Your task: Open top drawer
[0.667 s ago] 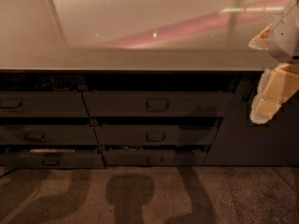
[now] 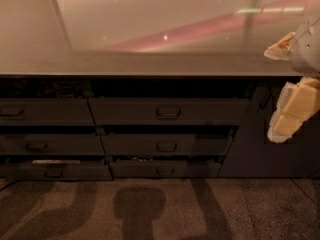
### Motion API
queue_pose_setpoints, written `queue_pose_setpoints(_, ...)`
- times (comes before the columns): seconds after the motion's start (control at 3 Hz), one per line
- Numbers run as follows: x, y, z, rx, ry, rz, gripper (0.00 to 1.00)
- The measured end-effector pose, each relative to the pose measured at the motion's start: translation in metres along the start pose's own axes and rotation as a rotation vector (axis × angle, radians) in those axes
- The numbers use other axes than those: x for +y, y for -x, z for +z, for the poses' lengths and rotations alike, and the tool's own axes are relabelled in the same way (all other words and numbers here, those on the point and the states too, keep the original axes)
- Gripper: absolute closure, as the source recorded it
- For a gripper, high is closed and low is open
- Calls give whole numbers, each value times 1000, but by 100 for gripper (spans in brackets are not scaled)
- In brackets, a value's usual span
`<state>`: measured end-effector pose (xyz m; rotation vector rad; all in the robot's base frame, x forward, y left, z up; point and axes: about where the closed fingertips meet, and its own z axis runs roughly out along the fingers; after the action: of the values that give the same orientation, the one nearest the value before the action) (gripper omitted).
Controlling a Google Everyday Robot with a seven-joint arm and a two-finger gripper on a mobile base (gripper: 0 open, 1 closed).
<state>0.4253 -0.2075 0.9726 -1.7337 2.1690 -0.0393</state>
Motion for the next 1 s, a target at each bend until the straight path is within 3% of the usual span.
queue_pose_setpoints(0.67,76,-10,9,-236,19,-66,0)
queue_pose_setpoints(1.0,81,1,5,-282,19,-97,0)
